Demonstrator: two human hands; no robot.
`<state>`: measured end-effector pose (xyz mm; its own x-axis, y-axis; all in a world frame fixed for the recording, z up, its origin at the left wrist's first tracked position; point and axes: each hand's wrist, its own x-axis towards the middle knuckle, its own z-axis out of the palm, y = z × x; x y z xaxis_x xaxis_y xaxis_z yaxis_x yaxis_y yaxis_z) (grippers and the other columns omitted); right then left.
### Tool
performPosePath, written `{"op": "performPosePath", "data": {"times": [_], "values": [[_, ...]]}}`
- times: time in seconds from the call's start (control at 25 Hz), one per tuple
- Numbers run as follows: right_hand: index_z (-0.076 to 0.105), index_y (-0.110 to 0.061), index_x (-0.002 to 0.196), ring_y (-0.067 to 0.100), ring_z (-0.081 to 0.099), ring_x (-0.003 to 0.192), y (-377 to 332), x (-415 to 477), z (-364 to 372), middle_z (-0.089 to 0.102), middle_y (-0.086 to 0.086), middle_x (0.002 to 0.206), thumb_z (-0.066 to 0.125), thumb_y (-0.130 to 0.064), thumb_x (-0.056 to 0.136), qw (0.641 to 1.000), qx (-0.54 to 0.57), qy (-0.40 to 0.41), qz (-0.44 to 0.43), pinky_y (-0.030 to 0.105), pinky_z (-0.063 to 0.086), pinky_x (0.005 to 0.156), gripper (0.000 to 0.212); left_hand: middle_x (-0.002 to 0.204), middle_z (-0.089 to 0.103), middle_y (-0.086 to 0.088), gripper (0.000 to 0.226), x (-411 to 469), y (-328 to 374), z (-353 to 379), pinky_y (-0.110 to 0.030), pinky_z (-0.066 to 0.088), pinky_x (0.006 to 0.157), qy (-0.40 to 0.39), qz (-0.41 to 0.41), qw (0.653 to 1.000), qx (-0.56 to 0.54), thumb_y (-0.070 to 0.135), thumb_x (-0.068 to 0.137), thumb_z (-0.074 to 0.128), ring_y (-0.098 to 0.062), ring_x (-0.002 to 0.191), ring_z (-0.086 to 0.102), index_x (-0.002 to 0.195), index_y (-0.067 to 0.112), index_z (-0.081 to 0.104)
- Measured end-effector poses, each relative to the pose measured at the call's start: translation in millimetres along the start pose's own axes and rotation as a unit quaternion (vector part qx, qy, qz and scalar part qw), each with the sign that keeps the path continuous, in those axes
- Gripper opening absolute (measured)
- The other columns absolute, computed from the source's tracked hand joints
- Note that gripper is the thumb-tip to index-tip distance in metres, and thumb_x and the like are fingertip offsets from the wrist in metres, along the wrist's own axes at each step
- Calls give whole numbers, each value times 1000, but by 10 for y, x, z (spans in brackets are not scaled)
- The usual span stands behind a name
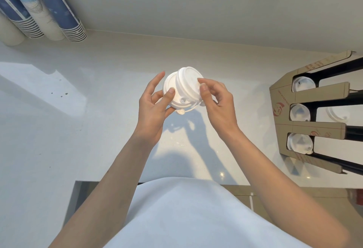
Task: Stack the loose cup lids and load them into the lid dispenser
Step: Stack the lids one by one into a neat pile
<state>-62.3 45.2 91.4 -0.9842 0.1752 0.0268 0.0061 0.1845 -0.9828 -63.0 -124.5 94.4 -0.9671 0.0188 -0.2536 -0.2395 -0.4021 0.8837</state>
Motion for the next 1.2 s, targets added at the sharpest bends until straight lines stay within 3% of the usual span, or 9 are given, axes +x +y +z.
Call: {"op": "performPosePath", "data": {"times": [0.08, 0.24, 0.44, 0.68, 0.88, 1.04, 1.2], "values": [[71, -24, 103, 9, 62, 96, -15, 10, -15, 64, 6, 115, 58, -21, 99, 999, 19, 35, 10, 16, 50, 74, 15, 110, 72, -7, 45, -2, 1, 17, -28, 59, 80, -11, 8, 1000, 6, 15, 96, 65, -18, 101, 72, 138, 28, 57], [66, -24, 108, 13, 64, 103, -67, 34, -62, 68, 6, 119, 68, -14, 90, 998, 49, 34, 25, 15, 52, 79, 20, 115, 71, -10, 35, -9, 5, 53, -29, 59, 79, -21, 20, 1000, 12, 13, 96, 65, -21, 106, 70, 126, 29, 64], [65, -22, 115, 23, 64, 100, -112, 51, -83, 71, 7, 112, 72, -19, 87, 994, 81, 11, 75, 40, 54, 90, 29, 120, 70, -12, 35, -22, 26, 79, -29, 59, 79, -29, 25, 999, 5, 17, 89, 70, -28, 118, 67, 121, 33, 67], [68, -19, 112, -1, 67, 79, -148, 65, -70, 71, 3, 108, 71, -25, 90, 993, 76, 12, 93, 22, 54, 69, 24, 121, 69, -13, 34, -36, 18, 93, -29, 59, 81, -41, 28, 999, 1, 20, 90, 68, -31, 120, 65, 123, 30, 67], [68, -20, 111, -5, 67, 77, -135, 60, -37, 70, 1, 108, 71, -24, 90, 993, 76, 25, 87, 19, 55, 68, 22, 115, 73, -1, 26, -19, 32, 101, -33, 60, 80, -42, -2, 999, -23, 24, 101, 57, -23, 107, 72, 125, 23, 66], [68, -23, 106, -4, 69, 82, -125, 53, -12, 71, -6, 105, 73, -24, 88, 993, 83, 37, 80, 23, 58, 71, 19, 122, 68, -15, 42, -43, 49, 116, -34, 60, 81, -44, 7, 999, -16, 16, 86, 76, -28, 111, 70, 125, 26, 66], [67, -16, 111, -3, 69, 83, -97, 46, -12, 70, 1, 108, 69, -22, 92, 993, 82, 36, 74, 25, 58, 70, 20, 129, 66, -18, 43, -32, 61, 91, -34, 59, 84, -54, 7, 998, -26, 13, 92, 70, -30, 117, 68, 134, 21, 61]]}}
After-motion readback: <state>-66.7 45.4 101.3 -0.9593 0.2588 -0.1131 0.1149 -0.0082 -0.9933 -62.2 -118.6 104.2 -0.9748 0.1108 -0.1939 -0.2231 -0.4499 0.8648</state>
